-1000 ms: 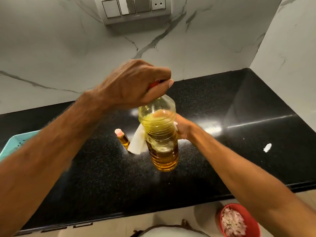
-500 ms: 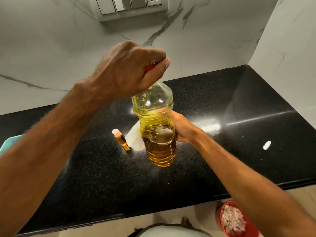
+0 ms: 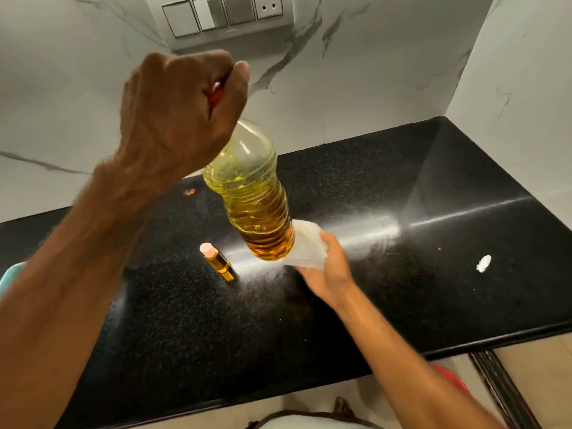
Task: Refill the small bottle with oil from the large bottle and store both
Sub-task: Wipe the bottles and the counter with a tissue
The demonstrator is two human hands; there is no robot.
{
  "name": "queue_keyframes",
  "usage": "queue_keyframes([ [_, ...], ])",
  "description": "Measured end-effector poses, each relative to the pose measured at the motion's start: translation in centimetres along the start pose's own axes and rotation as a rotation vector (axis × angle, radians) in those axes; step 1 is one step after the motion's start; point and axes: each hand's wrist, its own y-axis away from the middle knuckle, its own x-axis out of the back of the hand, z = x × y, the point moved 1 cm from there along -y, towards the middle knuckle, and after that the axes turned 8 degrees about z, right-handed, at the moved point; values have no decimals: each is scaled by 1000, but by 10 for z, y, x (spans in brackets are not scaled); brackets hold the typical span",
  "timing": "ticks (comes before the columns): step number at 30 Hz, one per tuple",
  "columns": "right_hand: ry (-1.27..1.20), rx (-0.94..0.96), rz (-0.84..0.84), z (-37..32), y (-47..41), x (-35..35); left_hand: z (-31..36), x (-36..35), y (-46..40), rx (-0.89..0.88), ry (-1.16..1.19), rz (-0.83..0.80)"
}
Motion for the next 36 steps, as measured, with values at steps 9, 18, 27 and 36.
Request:
queue_keyframes([
  [9, -128, -191, -4, 36, 21, -48, 1, -6, 8, 42, -50, 14],
  [18, -189, -14, 164, 16, 2, -57, 13, -14, 8, 104, -123, 64],
  [27, -270, 121, 206, -28, 22, 25, -11, -43, 10, 261, -204, 32],
  [36, -157, 365, 250, -98, 54, 100, -29, -158, 14, 192, -162, -174],
])
